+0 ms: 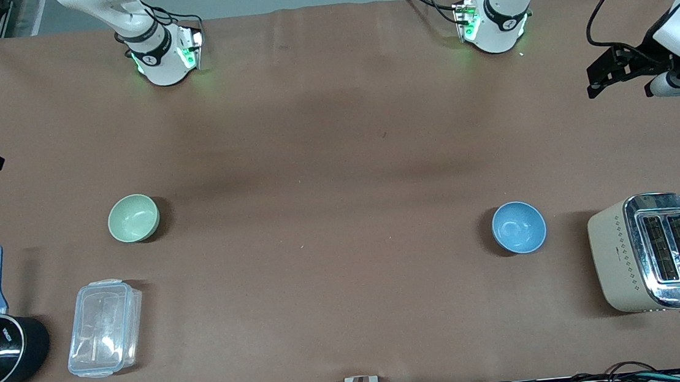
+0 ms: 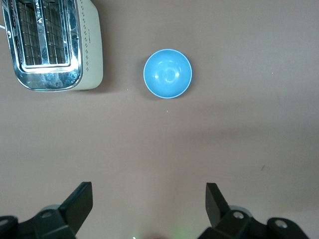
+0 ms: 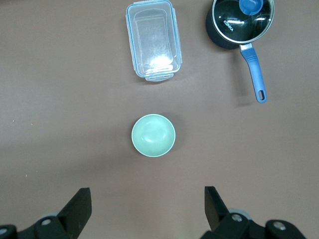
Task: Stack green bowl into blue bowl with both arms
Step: 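Reach the right gripper to the green bowl while the left gripper reaches the blue bowl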
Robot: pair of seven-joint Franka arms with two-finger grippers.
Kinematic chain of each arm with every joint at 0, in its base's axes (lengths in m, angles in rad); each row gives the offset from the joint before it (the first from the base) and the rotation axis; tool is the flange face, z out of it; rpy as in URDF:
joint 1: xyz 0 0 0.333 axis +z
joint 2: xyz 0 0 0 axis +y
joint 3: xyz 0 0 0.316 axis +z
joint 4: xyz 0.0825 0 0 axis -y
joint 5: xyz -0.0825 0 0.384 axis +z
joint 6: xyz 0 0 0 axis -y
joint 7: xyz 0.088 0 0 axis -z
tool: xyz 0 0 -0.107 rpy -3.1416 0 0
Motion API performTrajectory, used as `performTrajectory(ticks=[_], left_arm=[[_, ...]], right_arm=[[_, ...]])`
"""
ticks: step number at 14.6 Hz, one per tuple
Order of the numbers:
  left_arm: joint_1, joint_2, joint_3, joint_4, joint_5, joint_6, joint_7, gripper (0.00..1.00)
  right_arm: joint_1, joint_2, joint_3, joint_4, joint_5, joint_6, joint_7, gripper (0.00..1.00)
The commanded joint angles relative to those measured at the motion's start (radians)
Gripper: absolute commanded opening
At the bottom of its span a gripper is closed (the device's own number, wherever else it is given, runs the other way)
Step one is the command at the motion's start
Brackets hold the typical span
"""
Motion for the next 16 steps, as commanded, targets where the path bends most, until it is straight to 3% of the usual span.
performTrajectory(ticks=[1, 5, 8, 12, 16], left_arm=[[0.001, 0.007, -0.002, 0.023, 0.02, -0.021, 0.004, 1.0], [-0.007, 0.047, -0.004, 0.032, 0.095, -0.019, 0.002, 1.0], [0.007, 0.171, -0.004, 0.008, 0.088, 0.031, -0.022, 1.0], [0.019, 0.344, 0.002, -0.047, 0.098, 0.247, -0.084, 1.0], [0.027, 0.519, 0.007, -0.044, 0.097, 0.427, -0.107, 1.0]], right_arm=[[0.003, -0.005, -0.004, 0.004, 0.011, -0.007, -0.012, 1.0], [0.003, -0.005, -0.004, 0.002, 0.011, -0.013, -0.01, 1.0], [0.006, -0.003, -0.003, -0.001, 0.008, -0.068, -0.013, 1.0], [0.003, -0.005, -0.006, -0.204, -0.009, 0.023, -0.056, 1.0], [-0.006, -0.005, -0.017, -0.526, -0.055, 0.365, -0.108, 1.0]])
